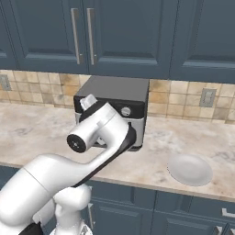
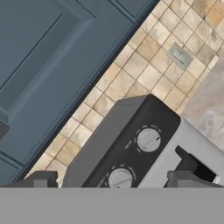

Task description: Pull the toaster oven rack outwards. Pick up the baguette from the plate and place it on the toaster oven rack. Close the toaster oven door fully and set the temperature to the lowest setting.

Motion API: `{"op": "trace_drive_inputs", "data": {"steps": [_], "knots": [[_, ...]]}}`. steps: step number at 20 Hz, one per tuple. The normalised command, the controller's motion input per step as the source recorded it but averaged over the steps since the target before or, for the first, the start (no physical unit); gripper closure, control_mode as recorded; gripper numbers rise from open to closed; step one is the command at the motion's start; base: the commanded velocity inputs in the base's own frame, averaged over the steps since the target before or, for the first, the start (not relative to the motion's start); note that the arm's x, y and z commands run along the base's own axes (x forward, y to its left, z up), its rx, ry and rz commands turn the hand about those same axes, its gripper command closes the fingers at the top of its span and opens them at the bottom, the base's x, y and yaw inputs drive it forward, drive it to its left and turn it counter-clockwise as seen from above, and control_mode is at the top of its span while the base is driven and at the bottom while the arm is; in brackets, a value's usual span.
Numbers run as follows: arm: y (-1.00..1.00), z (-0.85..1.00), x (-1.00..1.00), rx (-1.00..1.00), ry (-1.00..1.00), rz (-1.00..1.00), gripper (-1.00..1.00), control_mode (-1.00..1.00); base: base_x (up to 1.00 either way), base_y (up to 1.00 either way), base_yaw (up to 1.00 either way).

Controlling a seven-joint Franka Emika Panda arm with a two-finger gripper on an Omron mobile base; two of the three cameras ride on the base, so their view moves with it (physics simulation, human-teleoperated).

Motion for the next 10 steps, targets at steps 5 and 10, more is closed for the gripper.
{"op": "trace_drive_inputs", "data": {"steps": [5, 10], "knots": [[-0.02, -0.13, -0.01, -0.02, 0.00, 0.01, -1.00, -1.00, 0.00, 0.00, 0.00], [0.02, -0.24, -0.07, -0.19, 0.04, 0.07, -1.00, -1.00, 0.00, 0.00, 0.00]]}}
